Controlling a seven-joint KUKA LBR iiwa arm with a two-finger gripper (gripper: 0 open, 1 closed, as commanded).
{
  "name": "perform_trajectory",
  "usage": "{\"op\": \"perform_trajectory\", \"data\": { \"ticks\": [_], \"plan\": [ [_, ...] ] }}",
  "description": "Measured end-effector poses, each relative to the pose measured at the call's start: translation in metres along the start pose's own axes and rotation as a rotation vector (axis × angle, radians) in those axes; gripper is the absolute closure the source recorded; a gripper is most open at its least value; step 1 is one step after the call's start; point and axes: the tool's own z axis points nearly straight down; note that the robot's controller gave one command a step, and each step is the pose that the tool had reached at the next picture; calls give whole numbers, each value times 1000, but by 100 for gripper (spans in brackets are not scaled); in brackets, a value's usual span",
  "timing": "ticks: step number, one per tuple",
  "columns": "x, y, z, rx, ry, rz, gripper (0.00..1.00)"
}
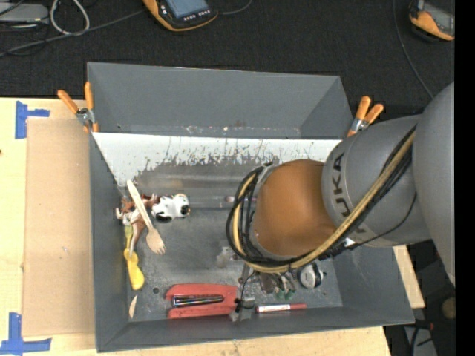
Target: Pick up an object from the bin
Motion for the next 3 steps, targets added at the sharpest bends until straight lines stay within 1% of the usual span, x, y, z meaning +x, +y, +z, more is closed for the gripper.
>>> {"op": "perform_trajectory", "data": {
  "ticks": [1, 2, 3],
  "plan": [
    [-12, 40, 46, -2, -21, -43, 0],
    [-7, 27, 44, 0, -11, -87, 100],
    [-7, 27, 44, 0, -11, -86, 100]
  ]
}}
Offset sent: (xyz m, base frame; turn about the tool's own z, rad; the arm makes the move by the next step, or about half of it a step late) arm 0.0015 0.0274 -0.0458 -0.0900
